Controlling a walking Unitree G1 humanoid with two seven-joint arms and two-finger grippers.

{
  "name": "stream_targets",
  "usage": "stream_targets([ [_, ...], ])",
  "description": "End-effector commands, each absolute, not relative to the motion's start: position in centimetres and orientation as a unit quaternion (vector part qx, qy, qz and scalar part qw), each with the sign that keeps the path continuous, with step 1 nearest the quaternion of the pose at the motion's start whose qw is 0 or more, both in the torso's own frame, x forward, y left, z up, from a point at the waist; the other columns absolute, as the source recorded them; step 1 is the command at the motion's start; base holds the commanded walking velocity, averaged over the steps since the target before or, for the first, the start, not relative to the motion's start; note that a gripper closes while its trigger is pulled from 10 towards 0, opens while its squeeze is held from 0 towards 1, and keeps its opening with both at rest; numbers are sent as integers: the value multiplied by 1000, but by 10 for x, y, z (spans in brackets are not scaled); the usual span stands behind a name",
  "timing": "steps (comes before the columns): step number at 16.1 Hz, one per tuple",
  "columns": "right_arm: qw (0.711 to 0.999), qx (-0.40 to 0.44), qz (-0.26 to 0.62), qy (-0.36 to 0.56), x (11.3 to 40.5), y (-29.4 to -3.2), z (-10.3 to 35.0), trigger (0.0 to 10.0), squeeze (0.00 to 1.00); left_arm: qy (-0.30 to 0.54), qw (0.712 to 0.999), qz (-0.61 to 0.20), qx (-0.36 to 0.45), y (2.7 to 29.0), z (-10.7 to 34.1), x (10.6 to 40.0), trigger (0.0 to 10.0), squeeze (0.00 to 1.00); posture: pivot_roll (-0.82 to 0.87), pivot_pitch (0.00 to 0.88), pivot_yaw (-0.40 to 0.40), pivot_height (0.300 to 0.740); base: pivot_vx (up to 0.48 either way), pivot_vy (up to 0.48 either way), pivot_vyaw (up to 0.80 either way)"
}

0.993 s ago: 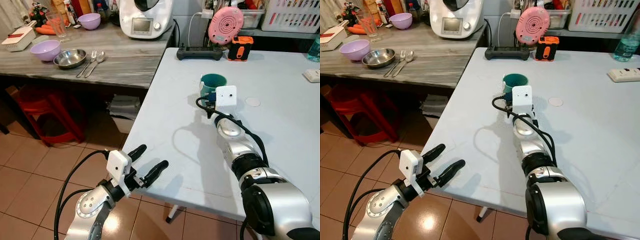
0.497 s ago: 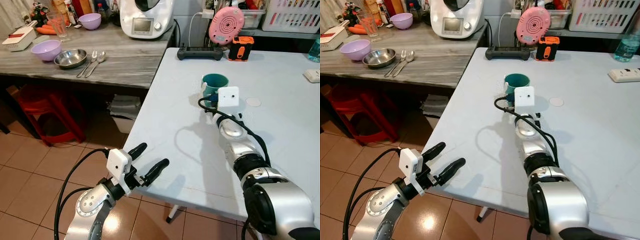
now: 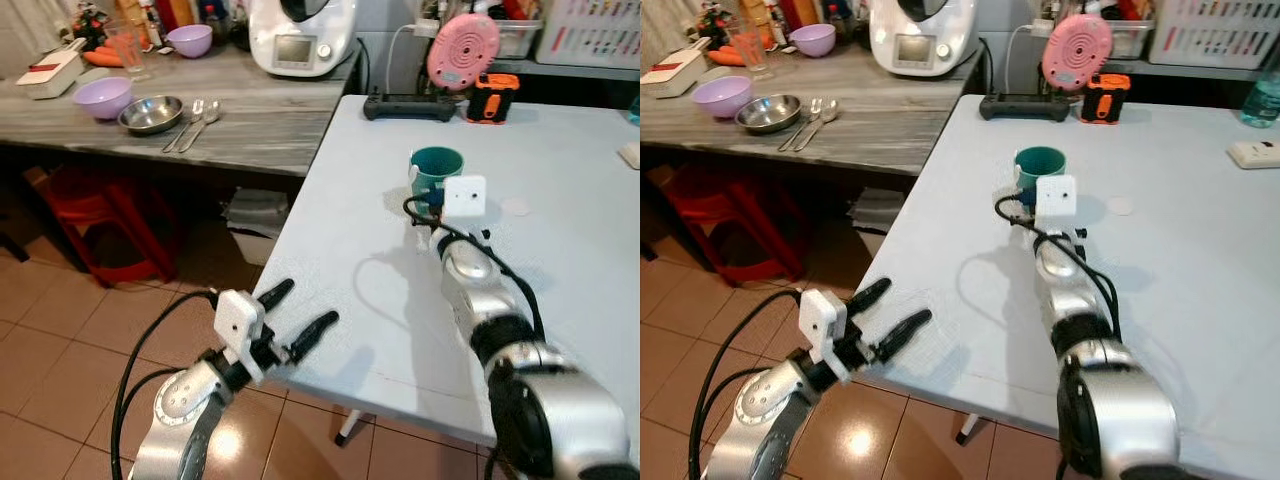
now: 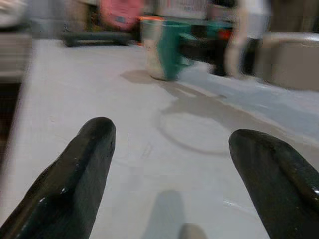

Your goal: Setting the table

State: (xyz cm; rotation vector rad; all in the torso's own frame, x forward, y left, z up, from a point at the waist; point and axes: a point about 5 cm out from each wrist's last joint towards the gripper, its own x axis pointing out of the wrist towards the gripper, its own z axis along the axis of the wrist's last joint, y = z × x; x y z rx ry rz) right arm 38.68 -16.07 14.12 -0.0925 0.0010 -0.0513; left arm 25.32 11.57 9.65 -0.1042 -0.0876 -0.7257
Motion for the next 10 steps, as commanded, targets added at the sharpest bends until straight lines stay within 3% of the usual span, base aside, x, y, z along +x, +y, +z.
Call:
stream_targets([
  [1,998,-46,-13,-35,386,-157,150,0,0,-44,950,-309,-31,127,97,261,10000,0,28,46,75,740,0,0,0],
  [5,996,-62,-11,-69,355,-165,133,0,0,-36,979,-200,-29,144,94,283,10000,0,-2,17,91,740,0,0,0],
  [6,995,-59,-15,-74,349,-169,133,784,0,-25,984,-173,-27,148,92,288,10000,0,-19,15,101,740,0,0,0],
  [7,995,-47,-23,-80,342,-172,136,3961,0,-19,988,-154,-22,152,90,291,10000,0,-29,14,105,740,0,0,0],
  [8,995,-33,-27,-86,335,-173,138,10000,0,-17,988,-149,-24,153,89,294,10000,0,-34,15,110,740,0,0,0],
  [10,994,-14,-17,-105,320,-171,142,10000,0,-16,988,-153,-29,152,88,297,10000,0,-39,12,117,740,0,0,0],
])
